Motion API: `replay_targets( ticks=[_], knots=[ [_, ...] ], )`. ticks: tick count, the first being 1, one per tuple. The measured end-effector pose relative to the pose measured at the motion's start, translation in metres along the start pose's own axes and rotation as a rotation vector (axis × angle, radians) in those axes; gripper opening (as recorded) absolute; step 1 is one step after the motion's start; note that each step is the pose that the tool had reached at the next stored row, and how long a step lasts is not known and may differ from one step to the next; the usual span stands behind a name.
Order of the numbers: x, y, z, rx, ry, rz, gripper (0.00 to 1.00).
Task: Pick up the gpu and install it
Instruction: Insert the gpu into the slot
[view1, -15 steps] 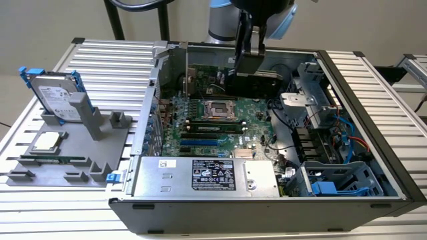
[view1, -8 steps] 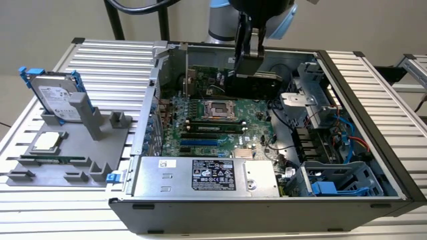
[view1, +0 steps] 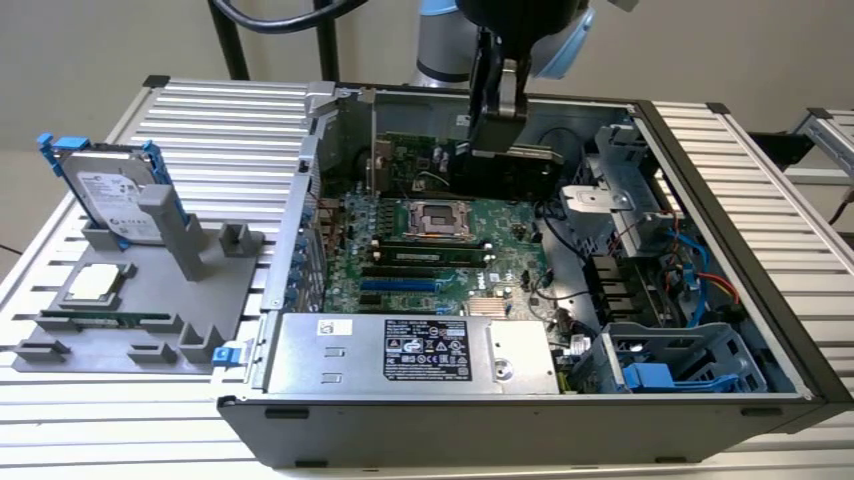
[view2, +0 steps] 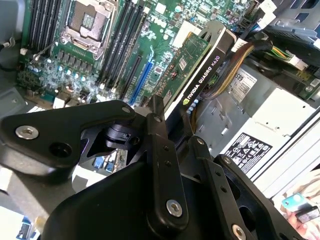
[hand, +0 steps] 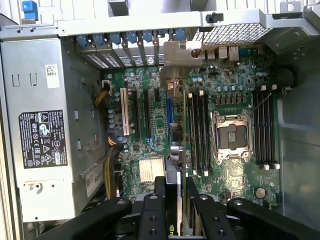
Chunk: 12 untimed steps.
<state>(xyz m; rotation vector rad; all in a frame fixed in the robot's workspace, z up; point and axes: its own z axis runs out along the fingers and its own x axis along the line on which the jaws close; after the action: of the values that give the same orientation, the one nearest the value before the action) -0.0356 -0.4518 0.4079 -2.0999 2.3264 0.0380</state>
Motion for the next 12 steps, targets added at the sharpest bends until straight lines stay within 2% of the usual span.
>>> replay_targets(
  ticks=[12],
  knots=[
    [-0.0006, 0.0000, 0.0037, 0.0000, 0.0001, 0.000, 0.00]
  ],
)
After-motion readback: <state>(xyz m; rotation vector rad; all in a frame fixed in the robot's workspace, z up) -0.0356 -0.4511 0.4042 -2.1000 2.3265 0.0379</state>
